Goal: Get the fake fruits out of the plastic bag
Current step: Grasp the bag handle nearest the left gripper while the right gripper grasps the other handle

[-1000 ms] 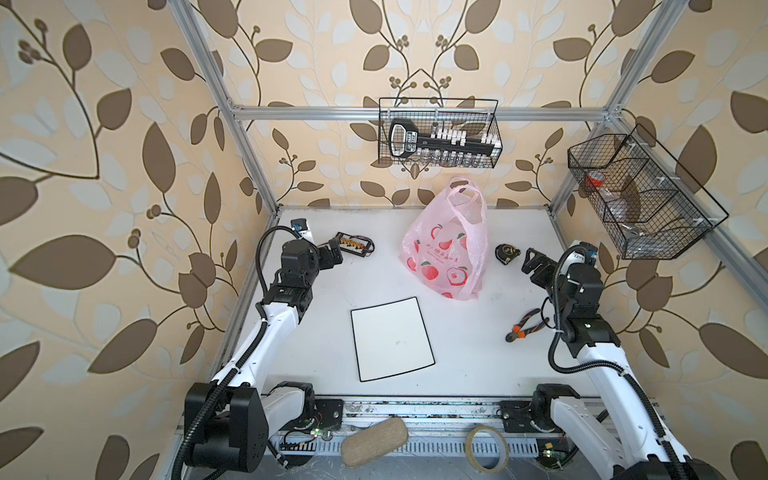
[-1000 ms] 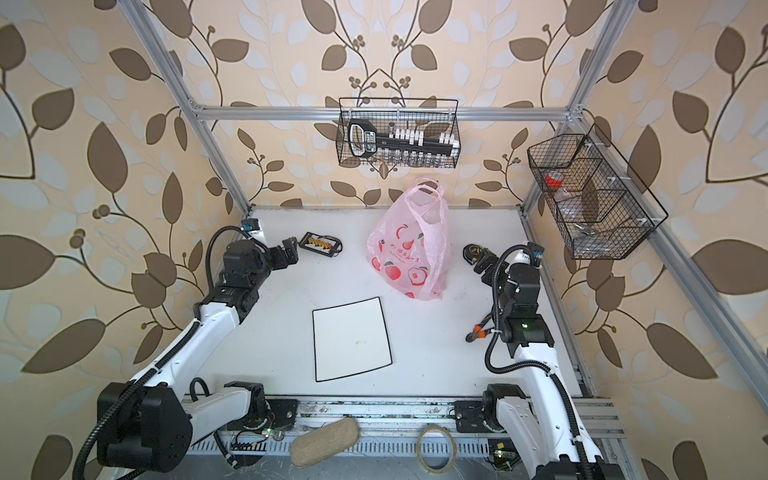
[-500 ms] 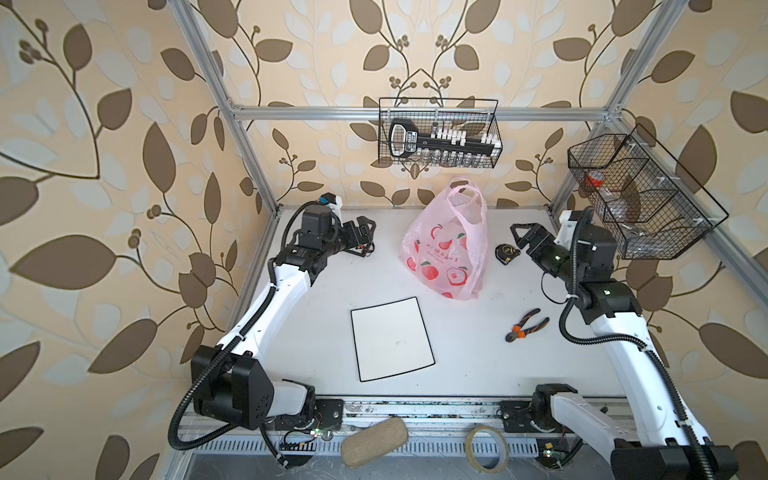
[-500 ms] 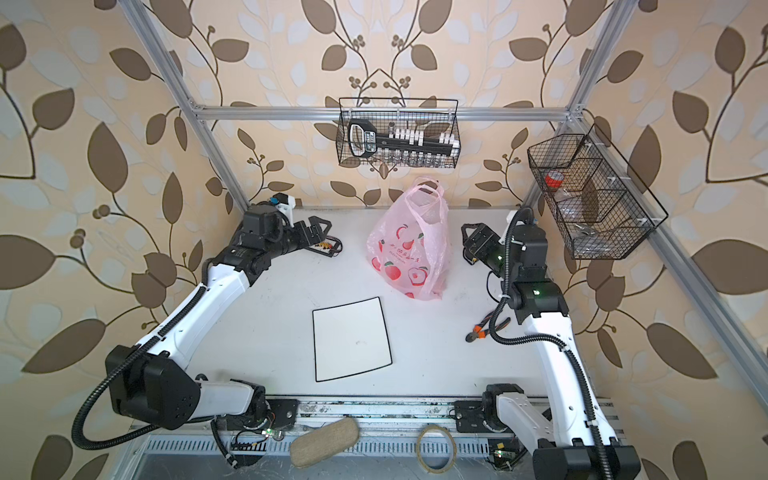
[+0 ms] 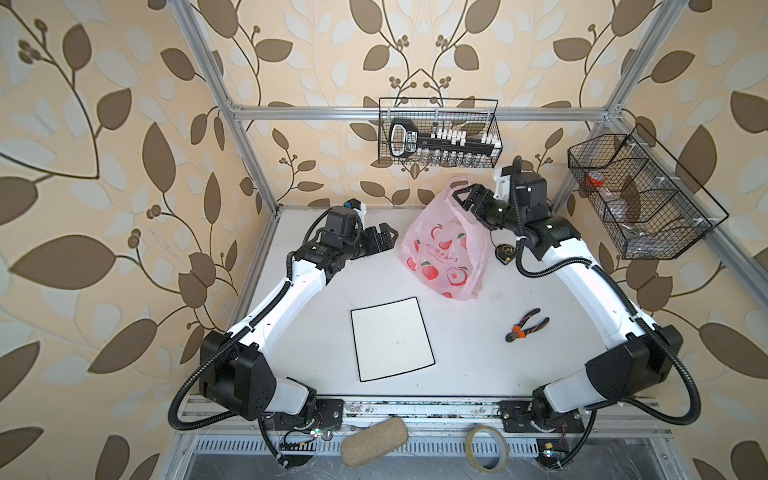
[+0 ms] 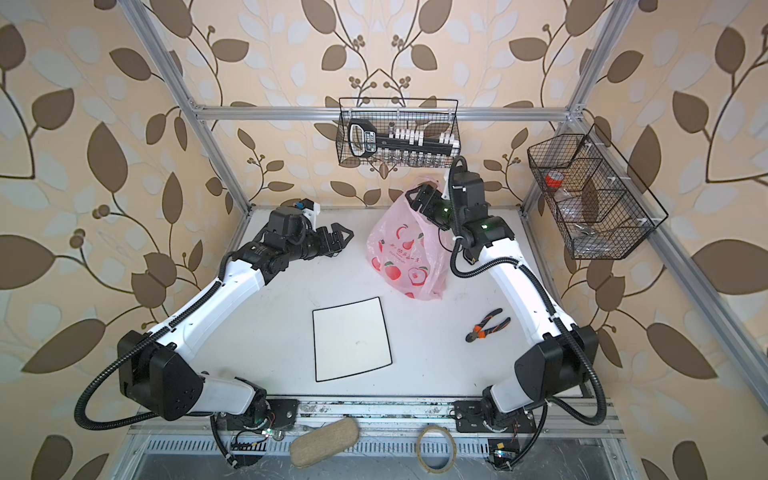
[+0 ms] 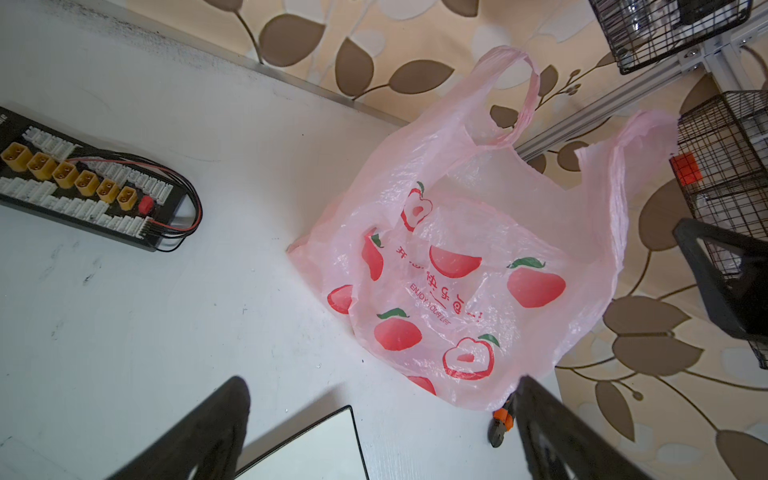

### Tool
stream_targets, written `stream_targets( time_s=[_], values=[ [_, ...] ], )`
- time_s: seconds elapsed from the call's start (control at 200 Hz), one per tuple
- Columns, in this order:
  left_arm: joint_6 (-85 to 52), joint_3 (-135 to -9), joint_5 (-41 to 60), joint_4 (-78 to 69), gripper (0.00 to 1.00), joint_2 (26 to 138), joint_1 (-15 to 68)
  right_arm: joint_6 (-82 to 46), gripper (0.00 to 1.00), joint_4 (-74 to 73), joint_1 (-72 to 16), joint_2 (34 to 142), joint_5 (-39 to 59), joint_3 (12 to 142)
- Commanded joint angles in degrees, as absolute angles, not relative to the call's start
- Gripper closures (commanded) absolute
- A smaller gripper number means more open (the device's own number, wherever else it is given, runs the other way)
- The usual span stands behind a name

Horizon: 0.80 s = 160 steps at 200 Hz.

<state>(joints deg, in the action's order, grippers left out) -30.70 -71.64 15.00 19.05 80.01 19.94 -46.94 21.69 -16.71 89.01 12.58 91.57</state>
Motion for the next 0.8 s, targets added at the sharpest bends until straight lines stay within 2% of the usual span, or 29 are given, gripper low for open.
stream_targets(
  time_s=[0.0, 0.165, 0.29, 0.375, 0.505, 0.61, 0.695, 0.795],
  values=[
    [-30.3, -70.5, 15.1, 19.2, 0.02, 76.1, 20.3, -47.9, 0.17, 19.1, -17.3, 93.0, 9.4, 94.9],
    [-29.3, -68.6, 14.5, 19.5, 0.02, 73.5, 20.2, -48.5, 0.18, 18.1, -18.4, 100.5, 3.8, 101.2],
    [-29.9, -67.1, 12.9, 19.2, 0.01, 71.6, 20.2, -49.8, 0.26, 16.4, -18.9, 104.7, 0.3, 104.4],
    [-30.8, -67.2, 12.6, 18.6, 0.02, 71.1, 20.2, -50.8, 0.38, 13.4, -19.3, 106.2, -1.2, 103.9],
    [-31.1, -67.7, 11.2, 18.8, 0.02, 70.2, 20.2, -51.1, 0.66, 9.7, -20.0, 106.5, -1.1, 102.8],
    [-31.0, -67.2, 9.5, 19.3, 0.02, 68.9, 20.2, -49.7, 0.85, 9.1, -20.6, 104.9, -0.5, 101.7],
    [-31.0, -66.3, 8.7, 19.4, 0.02, 67.8, 20.2, -49.1, 0.95, 9.0, -20.7, 102.3, 1.0, 99.2],
    [-30.8, -65.9, 8.1, 19.3, 0.02, 66.9, 20.2, -47.8, 0.99, 8.9, -20.7, 98.2, 4.4, 95.4]
  ],
)
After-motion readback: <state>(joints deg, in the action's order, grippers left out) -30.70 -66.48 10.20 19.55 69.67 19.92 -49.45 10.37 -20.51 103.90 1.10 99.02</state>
